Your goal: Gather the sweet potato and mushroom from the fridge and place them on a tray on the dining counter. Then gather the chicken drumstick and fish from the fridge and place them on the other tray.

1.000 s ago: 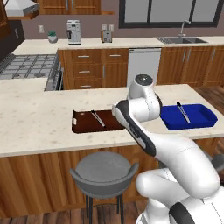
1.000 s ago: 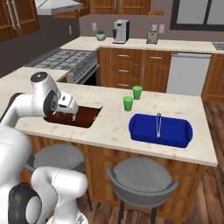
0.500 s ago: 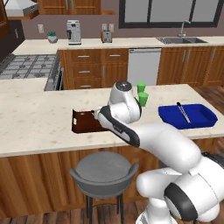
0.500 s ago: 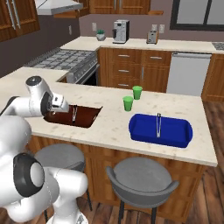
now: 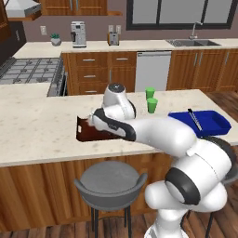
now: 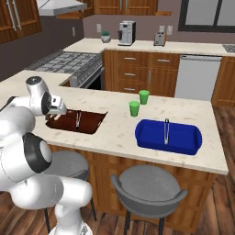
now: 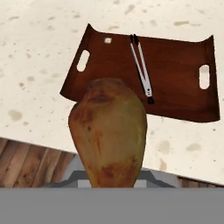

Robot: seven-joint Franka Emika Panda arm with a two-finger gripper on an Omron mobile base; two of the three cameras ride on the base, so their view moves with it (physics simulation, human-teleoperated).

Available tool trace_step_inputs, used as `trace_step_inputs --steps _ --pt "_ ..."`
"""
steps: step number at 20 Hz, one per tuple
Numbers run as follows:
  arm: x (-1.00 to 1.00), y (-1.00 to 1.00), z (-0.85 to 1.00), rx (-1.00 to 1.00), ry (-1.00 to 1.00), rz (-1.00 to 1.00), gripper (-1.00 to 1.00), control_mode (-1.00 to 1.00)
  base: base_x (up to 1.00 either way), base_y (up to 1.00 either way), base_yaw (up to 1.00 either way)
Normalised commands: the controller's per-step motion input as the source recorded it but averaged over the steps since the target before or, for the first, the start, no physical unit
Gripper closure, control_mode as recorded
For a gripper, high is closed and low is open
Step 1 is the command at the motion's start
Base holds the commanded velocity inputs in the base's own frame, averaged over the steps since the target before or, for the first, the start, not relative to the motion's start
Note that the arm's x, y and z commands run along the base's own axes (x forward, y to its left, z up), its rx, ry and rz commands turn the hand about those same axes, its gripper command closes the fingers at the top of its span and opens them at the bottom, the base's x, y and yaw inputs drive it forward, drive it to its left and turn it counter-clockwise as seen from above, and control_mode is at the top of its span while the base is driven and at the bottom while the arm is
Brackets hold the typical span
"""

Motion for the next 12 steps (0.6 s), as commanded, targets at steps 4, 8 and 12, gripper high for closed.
trace_step_inputs --steps 4,8,12 --pt "0.37 0.26 -0.36 0.0 0.08 0.03 1.0 -1.0 0.0 0.0 0.0" --pt "0.39 0.21 -0.42 0.0 0.02 0.04 1.0 -1.0 0.0 0.0 0.0" --pt "0.46 0.06 -0.33 0.0 0.0 0.0 1.0 -1.0 0.0 0.0 0.0"
